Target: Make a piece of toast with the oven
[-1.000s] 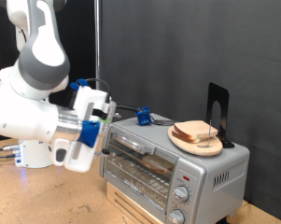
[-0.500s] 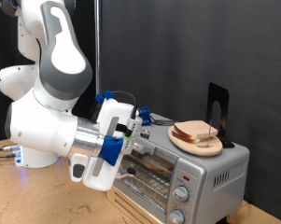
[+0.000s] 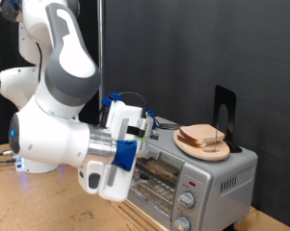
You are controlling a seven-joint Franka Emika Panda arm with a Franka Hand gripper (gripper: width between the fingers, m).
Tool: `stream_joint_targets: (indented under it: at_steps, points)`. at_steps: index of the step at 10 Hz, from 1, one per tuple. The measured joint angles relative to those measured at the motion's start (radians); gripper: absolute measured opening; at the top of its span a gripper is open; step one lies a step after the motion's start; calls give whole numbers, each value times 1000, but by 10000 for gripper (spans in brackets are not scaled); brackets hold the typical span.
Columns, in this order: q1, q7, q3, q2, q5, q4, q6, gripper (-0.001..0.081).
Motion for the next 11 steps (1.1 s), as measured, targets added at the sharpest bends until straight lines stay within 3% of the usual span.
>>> stream_joint_targets:
  at_steps: [3,7,8,11]
  points:
    - [0,-3,0,133,-8,135,28,809]
    - [-54,-5,8,276,8,277,-126,809]
    - [-53,-5,8,276,7,275,-124,809]
    - [-73,-161,7,293,14,254,-126,809]
